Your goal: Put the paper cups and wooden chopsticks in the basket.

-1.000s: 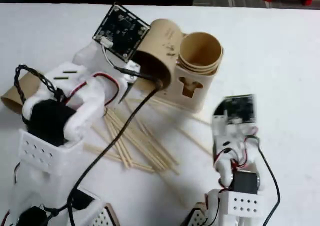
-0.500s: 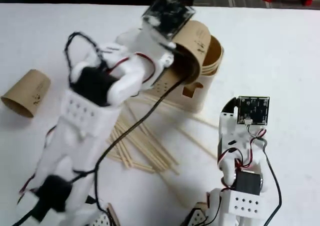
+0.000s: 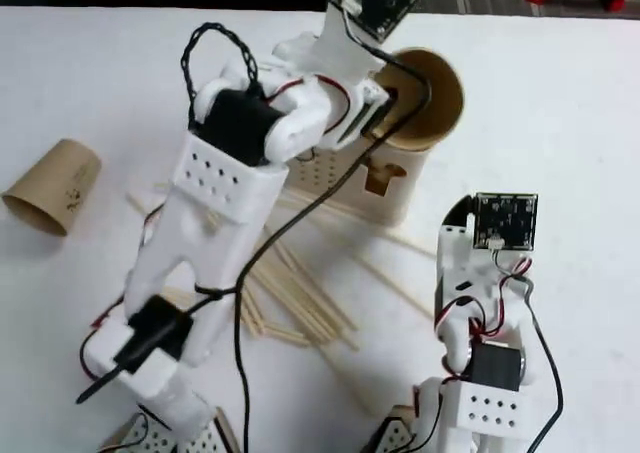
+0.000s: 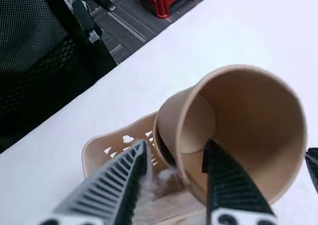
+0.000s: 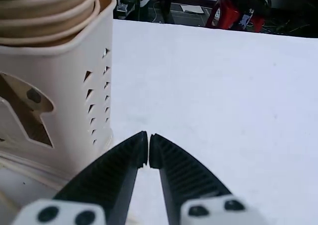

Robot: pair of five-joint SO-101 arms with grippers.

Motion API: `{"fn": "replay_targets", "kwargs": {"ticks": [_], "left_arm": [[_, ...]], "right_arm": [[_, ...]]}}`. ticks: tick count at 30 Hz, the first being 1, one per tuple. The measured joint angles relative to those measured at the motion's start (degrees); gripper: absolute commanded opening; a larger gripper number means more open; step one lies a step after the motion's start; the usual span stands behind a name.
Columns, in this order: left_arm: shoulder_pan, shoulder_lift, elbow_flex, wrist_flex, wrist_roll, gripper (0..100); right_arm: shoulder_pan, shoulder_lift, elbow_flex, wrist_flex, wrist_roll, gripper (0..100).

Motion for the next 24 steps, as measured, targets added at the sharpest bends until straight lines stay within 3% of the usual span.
{"fn": "replay_targets", "kwargs": {"ticks": [9,16,24], "left_arm": [[-4.92,9.58,-10.02,-3.08,0.35,20],[-9.49,13.10,-16.53,-2.99,4.75,20],[-9.85,13.10,-31.82,11.52,2.11,20]], "right_arm": [[-0.26,0.00,0.00,0.00,0.00,2.5],[-0.26,0.00,0.00,0.00,0.00,2.5],[-0.26,0.00,0.00,0.00,0.00,2.5]]}}
